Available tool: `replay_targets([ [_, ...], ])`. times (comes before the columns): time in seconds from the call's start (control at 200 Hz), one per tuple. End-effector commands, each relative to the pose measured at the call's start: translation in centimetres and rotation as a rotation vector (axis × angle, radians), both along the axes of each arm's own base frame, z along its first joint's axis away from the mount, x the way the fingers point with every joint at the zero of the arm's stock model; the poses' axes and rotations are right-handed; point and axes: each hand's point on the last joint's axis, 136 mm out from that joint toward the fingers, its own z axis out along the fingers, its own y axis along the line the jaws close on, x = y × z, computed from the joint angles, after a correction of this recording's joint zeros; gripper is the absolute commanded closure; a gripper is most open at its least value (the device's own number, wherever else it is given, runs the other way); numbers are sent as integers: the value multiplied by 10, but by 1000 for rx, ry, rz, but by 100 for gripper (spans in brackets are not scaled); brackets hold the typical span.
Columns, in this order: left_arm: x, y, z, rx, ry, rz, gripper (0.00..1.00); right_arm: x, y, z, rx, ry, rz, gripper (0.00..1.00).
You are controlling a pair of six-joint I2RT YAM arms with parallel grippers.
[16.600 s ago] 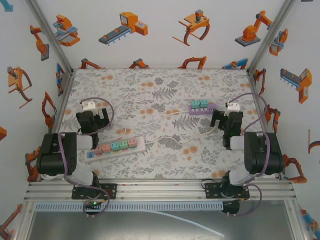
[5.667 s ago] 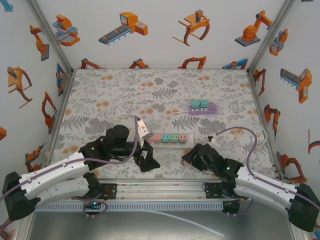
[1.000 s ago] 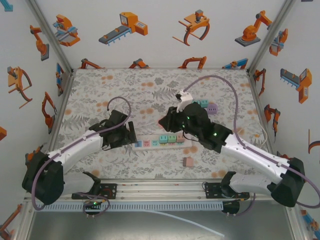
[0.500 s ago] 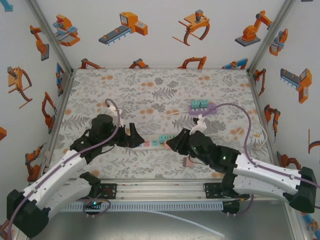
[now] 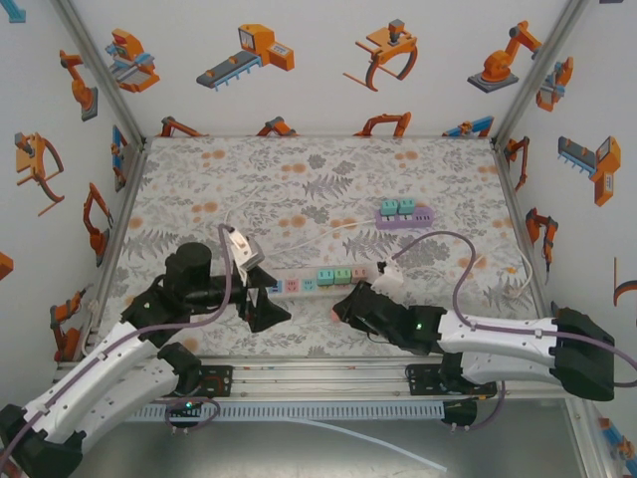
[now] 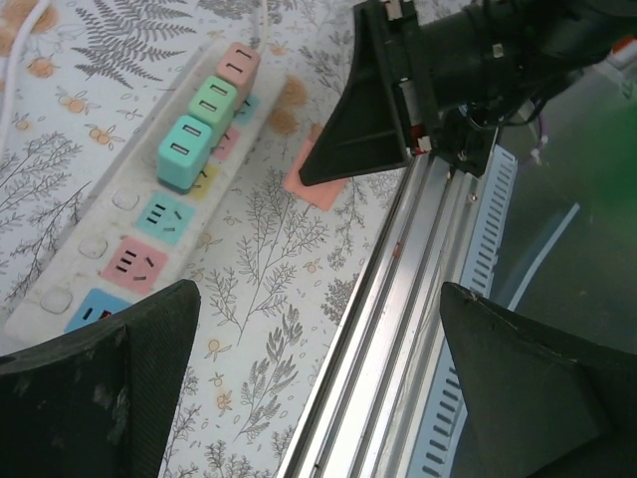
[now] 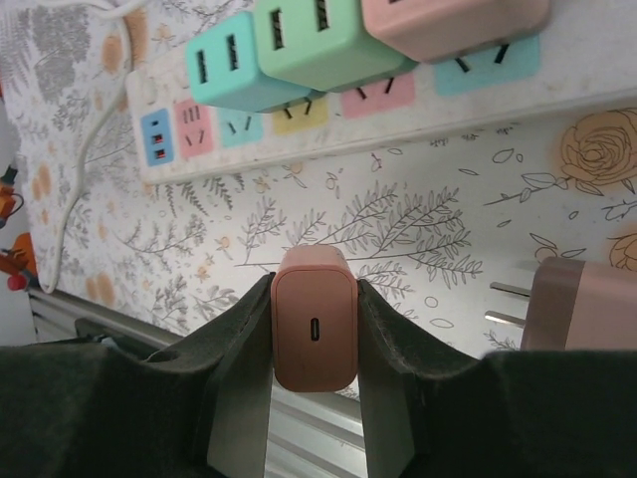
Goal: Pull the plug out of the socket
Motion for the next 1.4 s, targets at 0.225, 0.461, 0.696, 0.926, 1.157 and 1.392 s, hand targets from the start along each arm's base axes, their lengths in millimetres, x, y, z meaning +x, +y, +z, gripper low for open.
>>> replay_targets([
  [0.225, -23, -16, -15, 84, -114, -162, 3, 3, -13, -25, -7, 5, -89, 66],
  [0.461, -29, -22, -22, 116, -148, -193, 3, -2, -20, -40, -31, 44, -109, 57],
  [0.696, -25, -22, -26, 139, -150, -168, 3, -4, -26, -42, -59, 60, -122, 51],
  [0.926, -20, -20, -29, 157, -148, -138, 3, -5, -37, -37, -85, 57, -136, 50],
  [1.157, -17, -20, -30, 165, -145, -123, 3, -4, -48, -25, -89, 28, -158, 49],
  [1.392, -13, -19, -28, 165, -148, -96, 3, 5, -61, 8, -110, -73, -164, 49],
])
